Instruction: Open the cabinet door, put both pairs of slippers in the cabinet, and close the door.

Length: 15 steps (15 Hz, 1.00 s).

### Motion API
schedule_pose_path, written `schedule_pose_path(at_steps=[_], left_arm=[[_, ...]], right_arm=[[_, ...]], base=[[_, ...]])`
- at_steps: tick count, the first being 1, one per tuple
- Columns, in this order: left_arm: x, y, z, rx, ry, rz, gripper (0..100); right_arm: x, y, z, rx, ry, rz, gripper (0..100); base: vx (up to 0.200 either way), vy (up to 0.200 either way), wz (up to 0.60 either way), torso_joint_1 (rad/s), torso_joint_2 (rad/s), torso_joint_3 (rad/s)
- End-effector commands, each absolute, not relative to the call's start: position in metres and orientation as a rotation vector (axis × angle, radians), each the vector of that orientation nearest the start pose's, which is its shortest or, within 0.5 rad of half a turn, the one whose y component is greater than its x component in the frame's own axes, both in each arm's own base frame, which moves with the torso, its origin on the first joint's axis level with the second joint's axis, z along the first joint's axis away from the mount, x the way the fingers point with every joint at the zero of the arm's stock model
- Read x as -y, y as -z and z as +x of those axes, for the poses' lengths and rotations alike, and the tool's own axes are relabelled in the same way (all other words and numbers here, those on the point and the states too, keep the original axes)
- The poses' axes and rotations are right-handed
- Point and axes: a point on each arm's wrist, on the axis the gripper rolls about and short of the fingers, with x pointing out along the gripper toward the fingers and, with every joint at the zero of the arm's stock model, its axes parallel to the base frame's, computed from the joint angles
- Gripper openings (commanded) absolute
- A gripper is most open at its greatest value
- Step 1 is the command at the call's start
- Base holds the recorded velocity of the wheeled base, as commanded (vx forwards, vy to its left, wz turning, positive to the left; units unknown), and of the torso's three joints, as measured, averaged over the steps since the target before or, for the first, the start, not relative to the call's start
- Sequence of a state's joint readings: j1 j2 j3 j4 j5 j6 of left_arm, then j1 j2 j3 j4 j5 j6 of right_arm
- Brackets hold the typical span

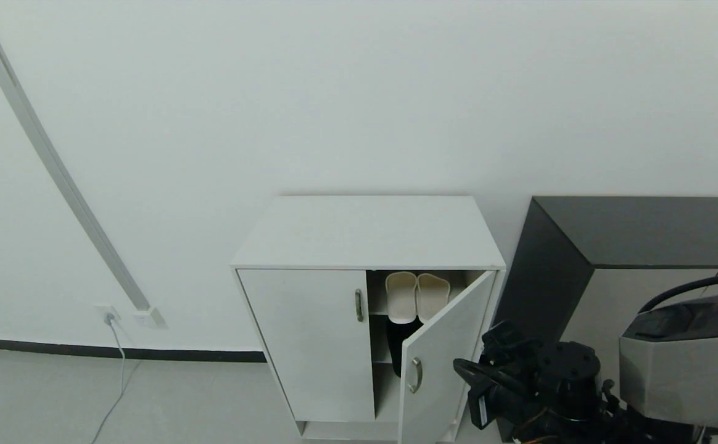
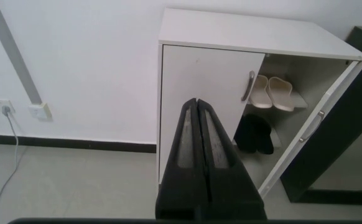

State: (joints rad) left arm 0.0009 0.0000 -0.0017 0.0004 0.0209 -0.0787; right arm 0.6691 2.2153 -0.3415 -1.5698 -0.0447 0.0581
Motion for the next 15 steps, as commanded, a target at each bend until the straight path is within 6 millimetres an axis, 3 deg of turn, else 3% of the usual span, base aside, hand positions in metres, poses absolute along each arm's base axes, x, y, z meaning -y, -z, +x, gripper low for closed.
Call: schedule_pose_path(at_steps=[1,5,15], left_arm=[[0.000,-0.076,-0.023,0.002,-0.023,-0.080,0],[-0.001,-0.076,-0.023,0.004,-0.029,-0.081,0],[0.000,-0.076,-0.023,0.001,-0.025,-0.081,0]], right_arm=[[-0.188,-0.007,0.249,-0.310,-0.592,-0.051,0],[-0.198,0.000,0.267,-0.279,-0.584,-0.041,0],[-0.223,-0.006,0.305,-0.323,-0.575,-0.059,0]], base=[[0.000,0.000,0.00,0.000,0.00,0.000],[0.000,0.000,0.00,0.000,0.00,0.000],[0.000,0.000,0.00,0.000,0.00,0.000]])
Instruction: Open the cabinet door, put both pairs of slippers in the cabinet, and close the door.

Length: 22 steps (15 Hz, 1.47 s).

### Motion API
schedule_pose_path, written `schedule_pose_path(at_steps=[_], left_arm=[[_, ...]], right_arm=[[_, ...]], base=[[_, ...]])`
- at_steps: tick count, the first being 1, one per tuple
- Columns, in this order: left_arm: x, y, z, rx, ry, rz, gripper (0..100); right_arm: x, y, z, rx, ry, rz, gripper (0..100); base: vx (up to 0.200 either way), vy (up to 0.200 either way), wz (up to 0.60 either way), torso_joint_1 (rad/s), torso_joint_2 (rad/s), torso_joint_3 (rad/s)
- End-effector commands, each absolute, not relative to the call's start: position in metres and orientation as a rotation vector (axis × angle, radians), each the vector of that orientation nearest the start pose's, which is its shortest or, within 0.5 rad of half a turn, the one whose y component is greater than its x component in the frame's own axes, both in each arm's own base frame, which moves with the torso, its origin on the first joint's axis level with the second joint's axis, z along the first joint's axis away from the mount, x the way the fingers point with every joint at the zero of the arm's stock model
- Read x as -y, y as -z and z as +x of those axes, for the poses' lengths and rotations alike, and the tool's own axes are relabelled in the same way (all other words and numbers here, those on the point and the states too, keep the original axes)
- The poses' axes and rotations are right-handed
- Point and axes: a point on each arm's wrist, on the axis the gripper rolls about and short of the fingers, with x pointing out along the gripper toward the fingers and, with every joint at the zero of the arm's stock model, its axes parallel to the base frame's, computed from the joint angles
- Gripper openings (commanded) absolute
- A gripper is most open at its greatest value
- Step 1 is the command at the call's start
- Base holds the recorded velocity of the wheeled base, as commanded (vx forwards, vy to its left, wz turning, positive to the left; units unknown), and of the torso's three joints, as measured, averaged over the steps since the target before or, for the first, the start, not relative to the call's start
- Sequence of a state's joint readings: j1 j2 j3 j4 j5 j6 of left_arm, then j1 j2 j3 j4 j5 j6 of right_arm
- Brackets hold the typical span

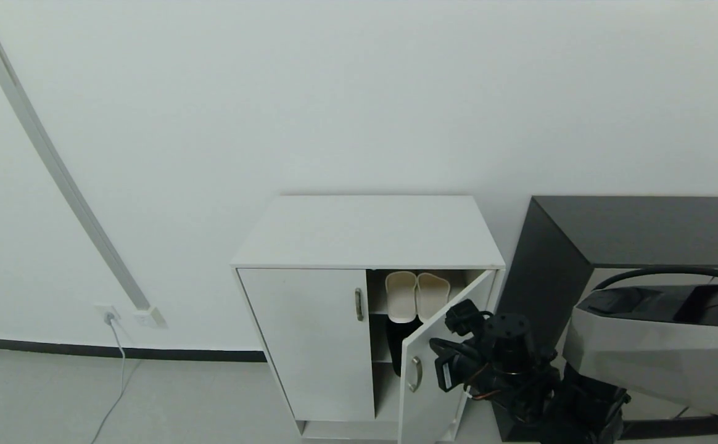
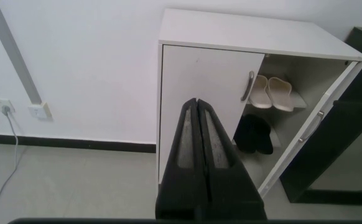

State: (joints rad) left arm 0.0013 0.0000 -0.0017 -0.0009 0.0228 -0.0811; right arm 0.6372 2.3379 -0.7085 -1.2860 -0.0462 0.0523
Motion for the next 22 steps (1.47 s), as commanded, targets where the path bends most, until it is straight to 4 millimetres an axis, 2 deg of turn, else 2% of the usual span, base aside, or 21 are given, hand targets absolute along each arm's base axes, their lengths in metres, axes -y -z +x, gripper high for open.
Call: schedule_pose_path(at_steps=[1,6,10,16,22], left_arm=[[0.000,-0.076,-0.023,0.004,-0.024,-0.081,0],[0.000,-0.076,-0.023,0.004,-0.023,-0.081,0],[0.000,-0.076,-0.023,0.004,-0.023,-0.081,0],[0.000,-0.076,-0.023,0.004,-0.024,-0.078,0],[0.000,-0.076,-0.023,0.003,-0.024,-0.080,0]], right_arm=[[-0.225,-0.006,0.308,-0.327,-0.574,-0.060,0],[-0.232,-0.010,0.318,-0.330,-0.566,-0.062,0],[-0.242,-0.020,0.336,-0.336,-0.558,-0.066,0],[-0.247,-0.015,0.349,-0.338,-0.537,-0.078,0],[-0.253,-0.022,0.369,-0.331,-0.522,-0.075,0]], base=[[0.000,0.000,0.00,0.000,0.00,0.000],[0.000,0.000,0.00,0.000,0.00,0.000],[0.000,0.000,0.00,0.000,0.00,0.000],[0.000,0.000,0.00,0.000,0.00,0.000],[0.000,0.000,0.00,0.000,0.00,0.000]])
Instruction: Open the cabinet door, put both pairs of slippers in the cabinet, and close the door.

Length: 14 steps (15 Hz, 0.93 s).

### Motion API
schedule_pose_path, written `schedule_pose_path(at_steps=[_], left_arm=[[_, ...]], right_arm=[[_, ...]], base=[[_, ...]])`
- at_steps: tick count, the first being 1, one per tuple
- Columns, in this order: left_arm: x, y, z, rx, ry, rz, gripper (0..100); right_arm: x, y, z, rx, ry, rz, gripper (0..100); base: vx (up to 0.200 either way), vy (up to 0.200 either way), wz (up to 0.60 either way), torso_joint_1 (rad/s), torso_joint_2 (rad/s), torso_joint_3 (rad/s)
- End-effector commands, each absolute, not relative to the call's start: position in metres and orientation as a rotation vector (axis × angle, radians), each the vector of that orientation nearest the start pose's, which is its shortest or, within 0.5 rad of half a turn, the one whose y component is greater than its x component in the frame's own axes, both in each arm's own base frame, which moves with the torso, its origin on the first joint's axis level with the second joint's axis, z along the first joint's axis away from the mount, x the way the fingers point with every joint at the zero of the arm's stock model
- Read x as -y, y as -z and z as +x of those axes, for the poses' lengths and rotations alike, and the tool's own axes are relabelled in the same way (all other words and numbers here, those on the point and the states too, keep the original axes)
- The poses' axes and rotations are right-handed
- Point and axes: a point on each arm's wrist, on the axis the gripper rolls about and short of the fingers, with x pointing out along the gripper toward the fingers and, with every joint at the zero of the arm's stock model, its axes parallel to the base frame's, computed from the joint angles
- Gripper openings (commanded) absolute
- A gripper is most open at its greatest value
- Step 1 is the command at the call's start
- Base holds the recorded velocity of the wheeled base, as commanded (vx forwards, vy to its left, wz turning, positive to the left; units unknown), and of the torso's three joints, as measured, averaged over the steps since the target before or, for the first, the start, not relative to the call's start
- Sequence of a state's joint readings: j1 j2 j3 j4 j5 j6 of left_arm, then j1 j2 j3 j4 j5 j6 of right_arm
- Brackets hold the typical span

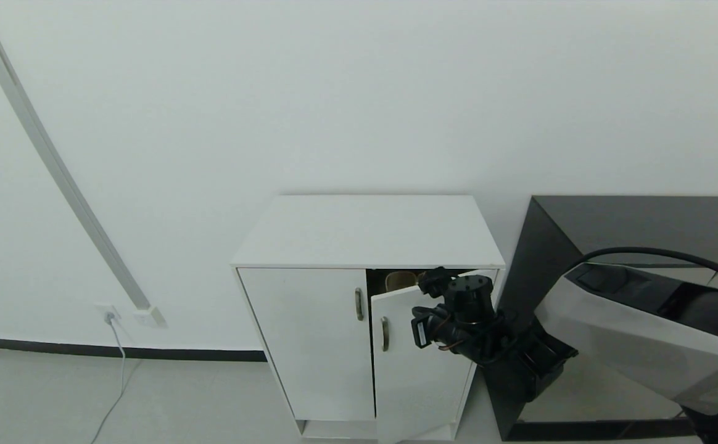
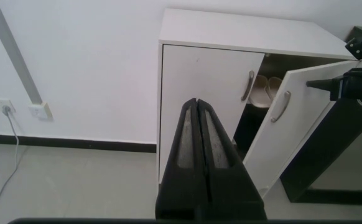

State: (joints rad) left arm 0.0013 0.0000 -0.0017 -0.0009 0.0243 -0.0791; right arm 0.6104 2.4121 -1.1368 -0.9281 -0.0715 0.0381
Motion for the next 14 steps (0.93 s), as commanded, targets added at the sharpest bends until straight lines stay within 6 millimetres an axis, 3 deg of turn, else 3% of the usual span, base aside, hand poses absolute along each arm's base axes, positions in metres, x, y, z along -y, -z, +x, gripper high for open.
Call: schedule_pose_path(at_steps=[1,10,14], left_arm=[[-0.001,-0.076,-0.023,0.003,-0.026,-0.080,0],[-0.001,-0.076,-0.023,0.004,-0.026,-0.081,0],[-0.001,-0.076,-0.023,0.004,-0.026,-0.083,0]], right_arm=[[-0.253,-0.021,0.373,-0.331,-0.516,-0.075,0],[-0.248,-0.028,0.399,-0.324,-0.477,-0.066,0],[-0.247,-0.029,0.401,-0.333,-0.470,-0.067,0]], base=[[0.000,0.000,0.00,0.000,0.00,0.000],[0.000,0.000,0.00,0.000,0.00,0.000],[0.000,0.000,0.00,0.000,0.00,0.000]])
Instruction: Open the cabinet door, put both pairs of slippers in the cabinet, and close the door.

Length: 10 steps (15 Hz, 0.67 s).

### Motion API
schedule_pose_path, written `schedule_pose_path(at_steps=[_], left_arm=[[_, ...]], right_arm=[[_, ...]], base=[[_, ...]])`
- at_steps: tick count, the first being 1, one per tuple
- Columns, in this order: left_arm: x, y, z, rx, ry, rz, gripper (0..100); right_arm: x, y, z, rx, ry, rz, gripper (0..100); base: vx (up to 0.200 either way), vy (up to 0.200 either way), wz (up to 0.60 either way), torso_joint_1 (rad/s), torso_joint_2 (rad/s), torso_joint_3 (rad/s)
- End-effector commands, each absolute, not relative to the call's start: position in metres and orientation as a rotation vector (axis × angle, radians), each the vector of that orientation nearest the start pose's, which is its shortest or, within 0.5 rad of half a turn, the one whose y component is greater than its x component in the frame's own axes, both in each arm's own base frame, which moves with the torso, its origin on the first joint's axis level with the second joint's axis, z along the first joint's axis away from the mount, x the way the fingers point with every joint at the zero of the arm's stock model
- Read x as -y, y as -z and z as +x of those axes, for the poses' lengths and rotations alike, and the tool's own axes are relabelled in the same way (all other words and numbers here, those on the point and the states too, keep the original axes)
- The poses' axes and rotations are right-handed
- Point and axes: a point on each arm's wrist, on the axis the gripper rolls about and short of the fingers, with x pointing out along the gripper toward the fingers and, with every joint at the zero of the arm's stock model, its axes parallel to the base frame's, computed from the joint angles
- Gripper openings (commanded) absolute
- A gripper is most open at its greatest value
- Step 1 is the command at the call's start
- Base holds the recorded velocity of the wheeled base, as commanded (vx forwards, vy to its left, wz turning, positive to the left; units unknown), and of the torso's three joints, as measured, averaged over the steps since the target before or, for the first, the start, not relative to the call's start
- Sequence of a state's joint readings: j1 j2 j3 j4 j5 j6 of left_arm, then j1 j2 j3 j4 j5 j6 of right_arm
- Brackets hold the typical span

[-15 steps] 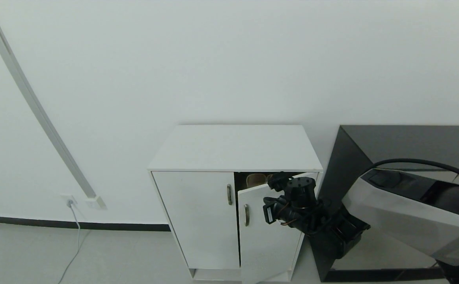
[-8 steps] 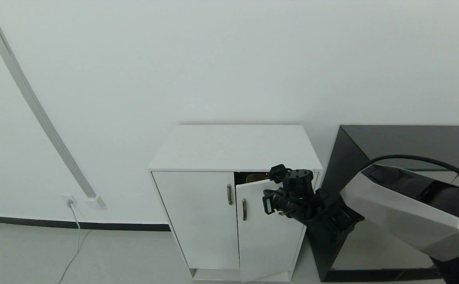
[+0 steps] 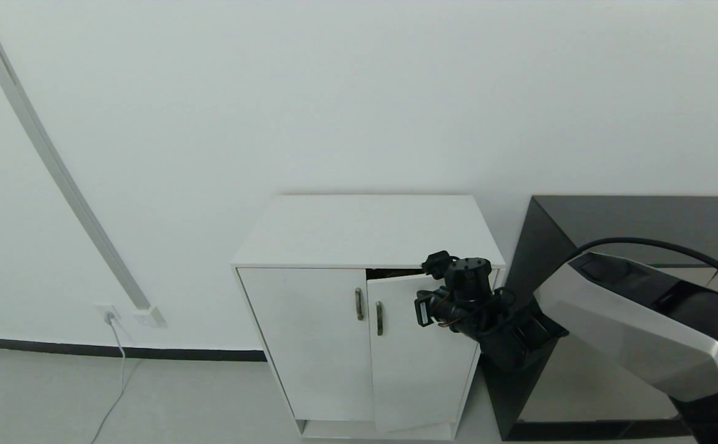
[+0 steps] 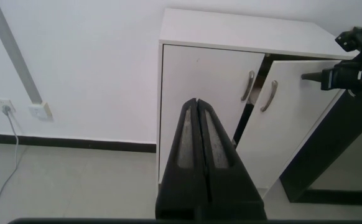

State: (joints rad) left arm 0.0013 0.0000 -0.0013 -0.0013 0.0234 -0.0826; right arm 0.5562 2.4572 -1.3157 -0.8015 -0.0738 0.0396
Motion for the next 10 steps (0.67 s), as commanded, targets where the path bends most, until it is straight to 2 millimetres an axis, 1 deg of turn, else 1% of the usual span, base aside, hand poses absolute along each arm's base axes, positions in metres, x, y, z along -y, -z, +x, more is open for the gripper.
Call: schedule_pose_path(at_steps=[1,10], left_arm=[[-0.0005,-0.0761,-0.0229,0.004,-0.024,-0.083,0],[-0.0005,-0.0761,-0.0229,0.004,-0.024,-0.083,0]], right_arm=[[-0.2462,-0.0287,0.4014,-0.333,-0.469,-0.066,0],[-0.2498,-0.0348,0.4099,-0.317,-0.467,-0.061,0]], base=[[0.000,0.000,0.00,0.000,0.00,0.000],[0.000,0.000,0.00,0.000,0.00,0.000]])
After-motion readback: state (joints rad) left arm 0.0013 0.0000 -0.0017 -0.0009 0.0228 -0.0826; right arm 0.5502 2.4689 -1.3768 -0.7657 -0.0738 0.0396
